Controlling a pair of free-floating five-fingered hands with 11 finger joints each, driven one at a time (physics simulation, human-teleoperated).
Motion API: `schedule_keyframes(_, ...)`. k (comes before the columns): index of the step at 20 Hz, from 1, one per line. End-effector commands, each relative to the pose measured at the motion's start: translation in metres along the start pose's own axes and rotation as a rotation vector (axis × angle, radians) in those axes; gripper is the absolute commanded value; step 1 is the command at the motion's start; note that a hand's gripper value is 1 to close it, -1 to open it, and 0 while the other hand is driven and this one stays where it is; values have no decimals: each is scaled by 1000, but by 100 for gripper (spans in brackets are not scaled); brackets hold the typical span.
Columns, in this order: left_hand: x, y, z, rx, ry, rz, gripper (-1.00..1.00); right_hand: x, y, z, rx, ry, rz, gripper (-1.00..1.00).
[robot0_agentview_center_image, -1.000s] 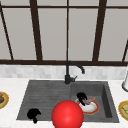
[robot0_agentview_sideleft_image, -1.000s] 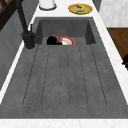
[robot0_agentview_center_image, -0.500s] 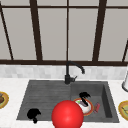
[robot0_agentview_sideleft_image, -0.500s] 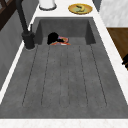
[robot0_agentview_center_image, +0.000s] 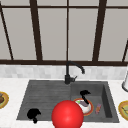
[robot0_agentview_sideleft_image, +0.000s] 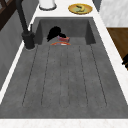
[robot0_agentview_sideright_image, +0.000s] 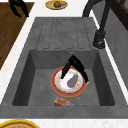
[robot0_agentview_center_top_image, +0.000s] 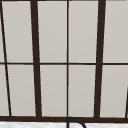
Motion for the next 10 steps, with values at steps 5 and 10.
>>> schedule_keyframes(5,0,0,0,0,0,0,0,-29,24,10,-39,-109,-47,-100)
schedule_keyframes(10,0,0,0,0,0,0,0,-40,49,15,-58,-155,-38,-100)
